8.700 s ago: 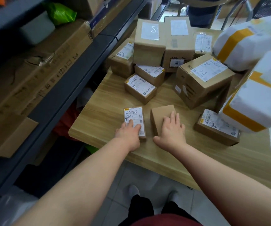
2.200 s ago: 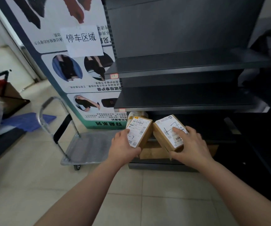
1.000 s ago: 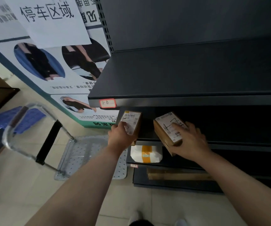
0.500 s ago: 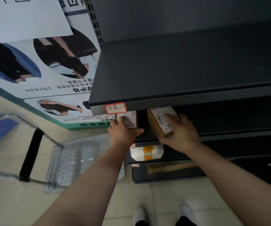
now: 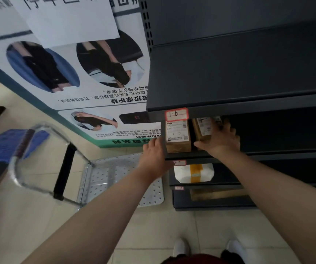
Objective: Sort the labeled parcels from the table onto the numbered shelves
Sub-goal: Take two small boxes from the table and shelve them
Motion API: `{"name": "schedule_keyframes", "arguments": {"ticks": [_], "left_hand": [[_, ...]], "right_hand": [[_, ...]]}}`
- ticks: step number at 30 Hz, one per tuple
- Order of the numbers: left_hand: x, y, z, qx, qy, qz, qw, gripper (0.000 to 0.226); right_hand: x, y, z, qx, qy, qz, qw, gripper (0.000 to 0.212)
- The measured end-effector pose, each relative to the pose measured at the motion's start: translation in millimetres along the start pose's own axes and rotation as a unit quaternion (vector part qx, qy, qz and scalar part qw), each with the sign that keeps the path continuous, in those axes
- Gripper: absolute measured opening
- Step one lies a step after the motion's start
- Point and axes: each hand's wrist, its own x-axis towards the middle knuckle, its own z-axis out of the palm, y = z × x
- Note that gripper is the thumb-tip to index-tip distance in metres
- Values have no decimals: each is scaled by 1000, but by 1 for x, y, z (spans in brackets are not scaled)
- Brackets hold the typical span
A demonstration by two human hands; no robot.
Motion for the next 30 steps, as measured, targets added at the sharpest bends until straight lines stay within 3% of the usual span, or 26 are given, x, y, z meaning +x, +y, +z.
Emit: {"name": "schedule_keyframes", "arguments": {"ticks": [3, 5, 9, 12, 15, 17, 20, 23, 30], "left_hand": [[0, -7, 2, 38, -8, 13, 999, 87], [-1, -9, 4, 86, -1, 28, 996, 78], [-2, -7, 3, 202, -35, 29, 978, 63], [-6, 5, 3, 255, -81, 29, 963, 56], [-14, 29, 3, 287, -115, 35, 950, 50], [-22, 50, 6, 299, -139, 54, 943, 49], [-40, 89, 15, 291, -161, 110, 937, 65], [-70, 135, 30, 258, -140, 191, 937, 64], [-178, 253, 95, 233, -168, 318, 903, 62]], "right_hand": [[-14, 8, 3, 18, 30, 13, 999, 125], [-27, 17, 7, 9, 56, 16, 998, 123], [-56, 43, 16, -27, 68, 30, 997, 97], [-81, 63, 23, -52, 33, 35, 998, 77], [-107, 84, 28, -44, -19, 43, 998, 70], [-127, 101, 31, -29, -33, 33, 999, 68], [-164, 131, 30, 0, -25, 24, 999, 65], [-210, 167, 28, 29, -27, 38, 998, 65], [-358, 277, 13, 45, -15, 140, 989, 65]]}}
